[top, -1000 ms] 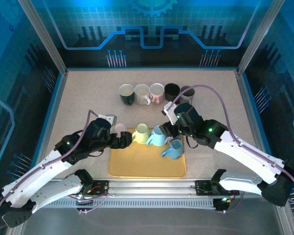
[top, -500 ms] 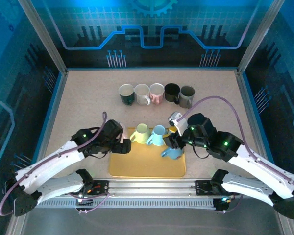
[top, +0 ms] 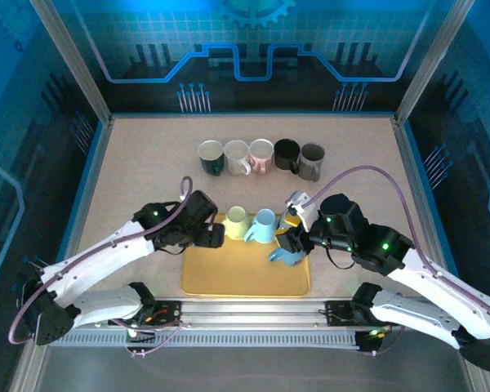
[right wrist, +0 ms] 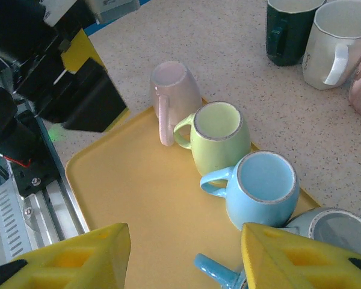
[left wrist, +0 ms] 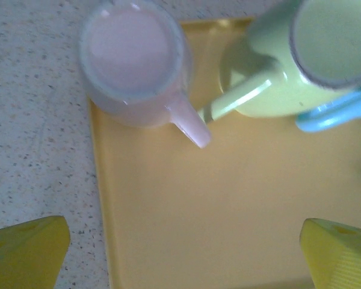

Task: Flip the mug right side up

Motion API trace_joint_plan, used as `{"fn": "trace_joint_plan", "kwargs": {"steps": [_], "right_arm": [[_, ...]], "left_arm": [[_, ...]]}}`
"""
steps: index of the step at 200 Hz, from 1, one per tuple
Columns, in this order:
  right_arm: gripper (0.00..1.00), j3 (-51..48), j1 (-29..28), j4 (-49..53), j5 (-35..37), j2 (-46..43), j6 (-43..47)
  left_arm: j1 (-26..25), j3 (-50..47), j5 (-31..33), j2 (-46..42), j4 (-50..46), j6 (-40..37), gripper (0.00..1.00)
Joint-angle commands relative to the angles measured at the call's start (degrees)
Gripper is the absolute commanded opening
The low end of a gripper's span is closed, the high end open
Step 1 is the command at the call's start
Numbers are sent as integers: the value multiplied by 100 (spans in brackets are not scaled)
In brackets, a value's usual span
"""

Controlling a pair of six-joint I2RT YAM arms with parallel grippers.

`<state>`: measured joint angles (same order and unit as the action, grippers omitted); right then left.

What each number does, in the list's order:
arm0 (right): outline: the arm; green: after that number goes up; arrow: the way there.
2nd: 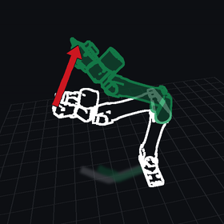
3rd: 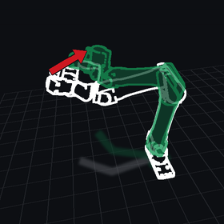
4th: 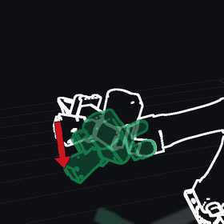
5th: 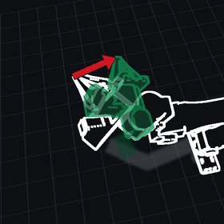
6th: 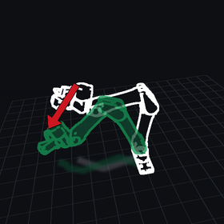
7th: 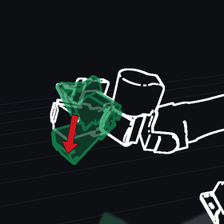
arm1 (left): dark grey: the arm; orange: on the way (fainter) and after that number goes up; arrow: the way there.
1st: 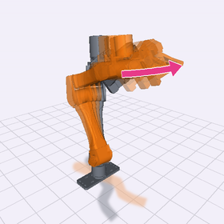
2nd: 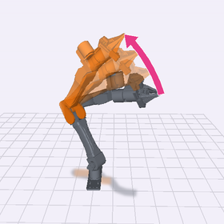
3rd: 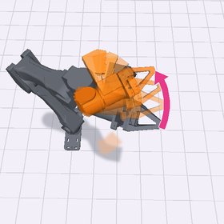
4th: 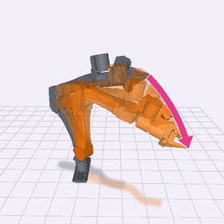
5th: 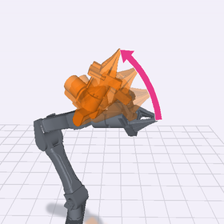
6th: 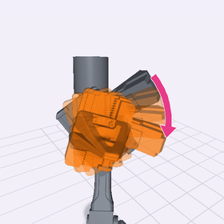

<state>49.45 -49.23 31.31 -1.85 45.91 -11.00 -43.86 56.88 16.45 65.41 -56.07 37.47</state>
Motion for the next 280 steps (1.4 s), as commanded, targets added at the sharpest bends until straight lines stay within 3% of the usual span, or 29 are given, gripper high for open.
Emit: {"fn": "trace_joint_plan", "kwargs": {"steps": [1, 31, 79, 160, 196, 245, 280], "right_arm": [[53, 46, -59, 51, 217, 21, -283], [52, -26, -57, -38, 333, 205, -643], [52, -235, -68, -237, 246, 119, -936], [51, -575, -69, -340, 285, 23, -1100], [51, -655, -65, -382, 311, 32, -1201], [51, -684, -76, -476, 229, 131, -1290], [50, -687, -90, -512, 200, 190, -1348]], "left_arm": [[267, 420, 553, 365, -351, 752, 99], [526, 703, 498, 825, -333, 1849, 99], [872, 977, 388, 1409, -221, 2827, 99], [1370, 595, -450, 2214, 600, 3130, 99], [1376, 486, -419, 2515, 784, 3163, 97], [1450, 305, -562, 2829, 1054, 3218, 85], [1450, 194, -524, 2635, 1077, 3266, 64]]}}
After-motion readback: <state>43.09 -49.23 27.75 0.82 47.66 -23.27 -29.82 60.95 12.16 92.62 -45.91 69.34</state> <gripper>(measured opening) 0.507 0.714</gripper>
